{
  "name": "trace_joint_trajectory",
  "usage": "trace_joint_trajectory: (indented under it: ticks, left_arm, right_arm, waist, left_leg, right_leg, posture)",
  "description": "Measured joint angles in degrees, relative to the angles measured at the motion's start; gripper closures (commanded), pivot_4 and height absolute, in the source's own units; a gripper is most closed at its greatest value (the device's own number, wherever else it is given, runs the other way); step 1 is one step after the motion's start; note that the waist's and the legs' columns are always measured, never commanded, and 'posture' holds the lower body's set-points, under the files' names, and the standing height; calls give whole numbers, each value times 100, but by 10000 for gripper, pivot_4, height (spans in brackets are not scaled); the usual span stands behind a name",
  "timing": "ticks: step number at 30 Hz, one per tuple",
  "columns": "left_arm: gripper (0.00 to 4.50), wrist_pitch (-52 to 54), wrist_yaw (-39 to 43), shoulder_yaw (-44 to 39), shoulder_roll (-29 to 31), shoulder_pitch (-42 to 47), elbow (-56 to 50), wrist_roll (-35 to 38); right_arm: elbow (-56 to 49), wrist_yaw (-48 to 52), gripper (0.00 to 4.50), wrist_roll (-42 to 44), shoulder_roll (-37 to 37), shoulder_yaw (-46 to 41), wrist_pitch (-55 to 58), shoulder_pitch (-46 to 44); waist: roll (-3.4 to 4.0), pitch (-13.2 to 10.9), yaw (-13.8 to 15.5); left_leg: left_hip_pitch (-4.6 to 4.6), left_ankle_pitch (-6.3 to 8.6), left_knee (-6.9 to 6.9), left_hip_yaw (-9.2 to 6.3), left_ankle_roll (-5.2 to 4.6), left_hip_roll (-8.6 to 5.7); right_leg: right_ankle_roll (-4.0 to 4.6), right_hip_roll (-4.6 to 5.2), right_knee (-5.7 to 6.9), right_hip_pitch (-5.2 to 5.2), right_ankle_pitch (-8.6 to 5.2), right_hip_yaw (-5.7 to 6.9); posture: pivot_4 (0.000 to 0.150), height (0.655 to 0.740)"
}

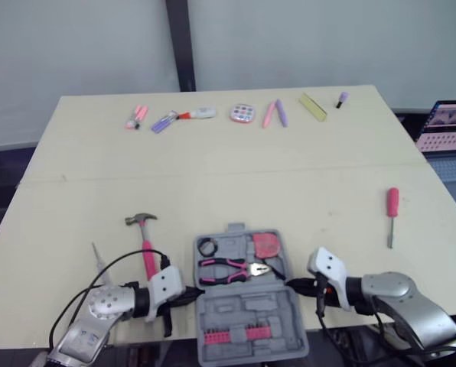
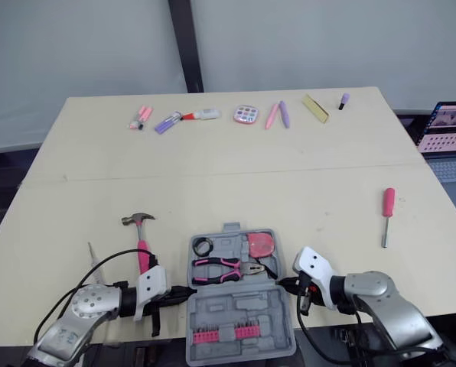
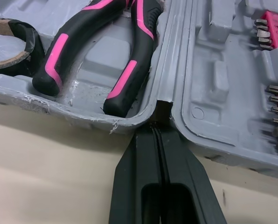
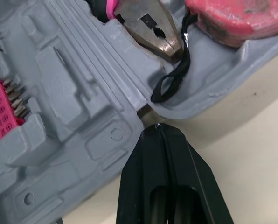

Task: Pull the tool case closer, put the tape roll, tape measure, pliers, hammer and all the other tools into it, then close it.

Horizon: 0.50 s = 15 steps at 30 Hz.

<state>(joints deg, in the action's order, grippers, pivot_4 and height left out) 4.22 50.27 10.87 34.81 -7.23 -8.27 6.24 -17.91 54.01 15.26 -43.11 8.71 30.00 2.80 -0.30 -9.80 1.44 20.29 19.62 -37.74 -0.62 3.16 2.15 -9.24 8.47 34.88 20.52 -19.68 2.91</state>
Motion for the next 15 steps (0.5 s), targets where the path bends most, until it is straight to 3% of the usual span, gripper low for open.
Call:
trace_joint_trajectory:
  ticks: [15]
  left_arm:
    - [45000,121,-88,-15,-49,353,137,-70]
  right_arm:
    - [156,-67,44589,-126,162,-2,91,-312]
  waist:
    - [0,0,-3]
  left_leg:
    - [2,0,-2,0,0,0]
  right_leg:
    - [-1,0,3,2,0,0]
  posture:
    - [1500,7400]
